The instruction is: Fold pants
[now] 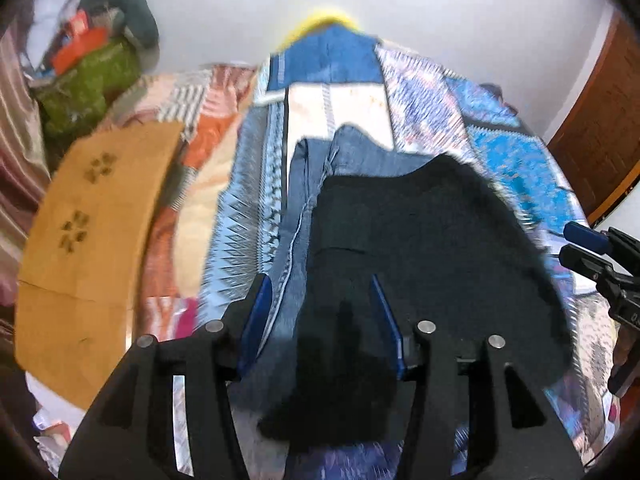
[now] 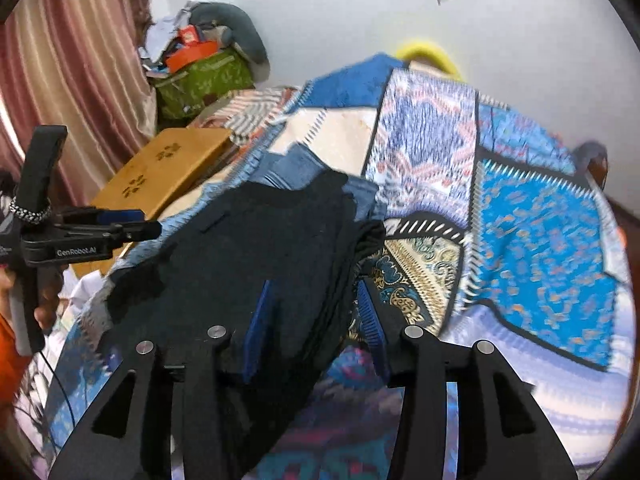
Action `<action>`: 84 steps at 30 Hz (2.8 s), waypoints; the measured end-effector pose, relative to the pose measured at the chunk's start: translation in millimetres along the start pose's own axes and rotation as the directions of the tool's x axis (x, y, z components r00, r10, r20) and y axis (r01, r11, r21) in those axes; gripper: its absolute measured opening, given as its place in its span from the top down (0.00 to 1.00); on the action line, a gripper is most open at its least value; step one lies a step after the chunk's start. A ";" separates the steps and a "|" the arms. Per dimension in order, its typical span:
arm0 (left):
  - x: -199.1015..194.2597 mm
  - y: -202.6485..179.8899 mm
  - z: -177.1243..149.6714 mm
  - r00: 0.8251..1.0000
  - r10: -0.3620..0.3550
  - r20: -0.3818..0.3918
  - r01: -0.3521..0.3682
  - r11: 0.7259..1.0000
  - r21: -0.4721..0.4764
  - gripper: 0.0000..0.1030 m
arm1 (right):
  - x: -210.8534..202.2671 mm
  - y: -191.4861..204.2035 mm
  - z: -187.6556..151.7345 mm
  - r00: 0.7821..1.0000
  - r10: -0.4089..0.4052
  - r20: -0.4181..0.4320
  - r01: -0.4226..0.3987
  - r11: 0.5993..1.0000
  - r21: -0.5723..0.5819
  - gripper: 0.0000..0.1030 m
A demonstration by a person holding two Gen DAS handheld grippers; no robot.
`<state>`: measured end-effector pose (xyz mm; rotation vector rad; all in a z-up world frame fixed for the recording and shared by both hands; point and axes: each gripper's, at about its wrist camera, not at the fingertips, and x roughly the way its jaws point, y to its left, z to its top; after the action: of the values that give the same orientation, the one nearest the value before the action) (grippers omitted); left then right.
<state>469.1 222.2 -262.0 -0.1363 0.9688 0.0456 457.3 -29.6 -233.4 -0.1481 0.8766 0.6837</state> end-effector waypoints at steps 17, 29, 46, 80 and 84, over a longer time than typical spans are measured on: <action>-293.5 -70.4 -105.0 0.870 0.118 0.478 -0.190 0.976 0.105 0.47 | -227.0 115.6 -35.7 0.907 0.090 0.411 -0.039 0.991 -0.130 0.60; -377.2 -98.9 -197.5 0.778 0.084 0.623 -0.136 0.990 0.037 0.12 | -302.2 181.3 -105.6 0.801 0.054 0.596 0.027 0.992 -0.127 0.42; -407.6 -113.9 -225.5 0.734 0.043 0.678 -0.093 0.995 0.037 0.01 | -327.3 190.5 -123.2 0.755 0.004 0.656 0.055 0.996 -0.069 0.01; -403.0 -122.7 -223.9 0.736 0.018 0.677 -0.080 0.995 0.061 0.00 | -338.7 192.9 -131.7 0.758 -0.040 0.651 0.082 0.996 -0.034 0.01; -404.0 -123.6 -222.4 0.738 0.011 0.675 -0.070 0.996 0.060 0.00 | -339.9 192.5 -132.1 0.756 -0.044 0.653 0.084 0.996 -0.030 0.01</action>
<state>70.7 78.6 -41.6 -0.0138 0.2335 0.0888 102.4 -97.7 -34.8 0.0171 0.1696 0.6338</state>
